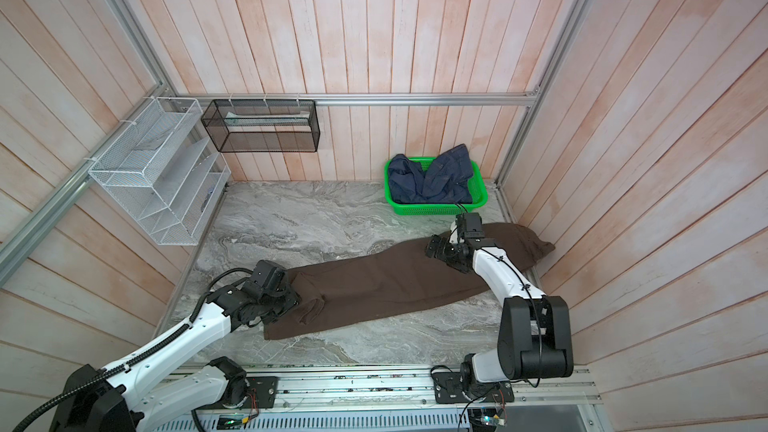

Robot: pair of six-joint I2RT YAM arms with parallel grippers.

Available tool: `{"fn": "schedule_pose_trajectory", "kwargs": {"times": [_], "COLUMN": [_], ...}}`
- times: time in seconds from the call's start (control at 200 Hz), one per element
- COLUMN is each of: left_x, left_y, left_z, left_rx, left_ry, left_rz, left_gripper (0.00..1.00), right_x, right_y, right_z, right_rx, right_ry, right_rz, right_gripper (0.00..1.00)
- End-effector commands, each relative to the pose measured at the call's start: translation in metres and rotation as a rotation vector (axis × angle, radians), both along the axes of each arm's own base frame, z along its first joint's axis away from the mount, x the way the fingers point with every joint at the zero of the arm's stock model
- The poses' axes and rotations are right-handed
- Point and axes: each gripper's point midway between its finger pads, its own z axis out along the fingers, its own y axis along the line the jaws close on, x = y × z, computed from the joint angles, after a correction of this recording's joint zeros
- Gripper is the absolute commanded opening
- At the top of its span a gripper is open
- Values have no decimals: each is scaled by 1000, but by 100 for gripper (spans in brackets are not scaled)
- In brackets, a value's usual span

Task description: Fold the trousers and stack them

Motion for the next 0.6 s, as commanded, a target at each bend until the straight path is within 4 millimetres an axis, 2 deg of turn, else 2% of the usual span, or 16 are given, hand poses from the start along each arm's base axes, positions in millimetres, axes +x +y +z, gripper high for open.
{"fn": "schedule_pose_trajectory", "kwargs": {"times": [0.0, 0.06, 0.225, 0.39, 0.43, 0.515, 0.595], "left_x": [20, 26, 40, 54, 56, 60, 64], "left_y": [8, 18, 59, 108, 119, 138, 136], "left_z": [19, 28, 55, 61, 58, 57, 63], "left_rx": [-8, -6, 43, 179, 210, 243, 216], "left_ry": [-123, -161, -243, -210, -190, -167, -188], "left_rz": [61, 104, 211, 293, 314, 354, 345], "left_gripper": [17, 0, 0, 2, 8, 42, 54], "right_x": [0, 0, 0, 0, 1, 0, -1], "right_y": [4, 4, 4, 6, 6, 6, 6], "right_z": [-3, -3, -3, -3, -3, -3, -3], "right_rx": [5, 5, 5, 5, 5, 5, 4], "right_ry": [10, 9, 10, 10, 10, 9, 10], "right_rz": [10, 11, 10, 17, 19, 19, 24], "right_gripper": [98, 98, 98, 98, 98, 98, 98]}}
